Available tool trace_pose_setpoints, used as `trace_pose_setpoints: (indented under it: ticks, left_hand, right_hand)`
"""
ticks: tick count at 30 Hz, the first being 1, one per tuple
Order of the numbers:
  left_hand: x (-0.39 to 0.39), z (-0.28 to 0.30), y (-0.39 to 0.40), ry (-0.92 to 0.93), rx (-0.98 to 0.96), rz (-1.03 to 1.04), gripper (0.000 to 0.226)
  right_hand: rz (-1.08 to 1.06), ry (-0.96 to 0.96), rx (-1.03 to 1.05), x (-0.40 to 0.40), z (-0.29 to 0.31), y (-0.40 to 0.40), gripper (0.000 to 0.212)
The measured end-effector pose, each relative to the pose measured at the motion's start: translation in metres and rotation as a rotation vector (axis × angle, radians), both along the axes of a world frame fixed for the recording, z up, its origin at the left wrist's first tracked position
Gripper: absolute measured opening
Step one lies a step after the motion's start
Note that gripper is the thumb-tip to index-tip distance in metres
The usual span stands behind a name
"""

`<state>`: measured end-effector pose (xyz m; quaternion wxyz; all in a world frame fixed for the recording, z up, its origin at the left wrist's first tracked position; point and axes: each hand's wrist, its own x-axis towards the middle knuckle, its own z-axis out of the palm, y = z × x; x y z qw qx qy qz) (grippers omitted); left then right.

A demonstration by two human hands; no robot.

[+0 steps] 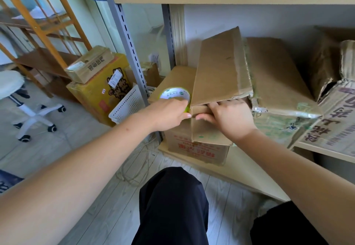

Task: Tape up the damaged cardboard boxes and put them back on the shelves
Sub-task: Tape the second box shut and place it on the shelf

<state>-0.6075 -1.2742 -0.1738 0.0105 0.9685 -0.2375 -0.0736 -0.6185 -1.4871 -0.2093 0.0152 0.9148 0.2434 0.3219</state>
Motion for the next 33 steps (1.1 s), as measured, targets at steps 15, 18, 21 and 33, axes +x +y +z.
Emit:
trace_pose_setpoints:
  ticks: [15, 18, 21, 33]
  left_hand:
    - [0.019, 0.018, -0.021, 0.474, -0.08, 0.171, 0.03]
    - [0.02, 0.017, -0.022, 0.453, -0.133, 0.192, 0.029]
    - [0.02, 0.013, -0.026, 0.438, -0.152, 0.196, 0.018]
    - [0.001, 0.05, -0.022, 0.13, 0.198, 0.09, 0.026]
  right_hand:
    - [-0.028, -0.04, -0.037, 0.0, -0.006, 0.002, 0.051]
    - [-0.032, -0.072, -0.039, 0.002, -0.009, 0.002, 0.053]
    - [-0.025, -0.118, -0.036, 0.003, -0.012, 0.002, 0.053]
    - [-0.099, 0.243, -0.209, -0.014, 0.021, -0.011, 0.044]
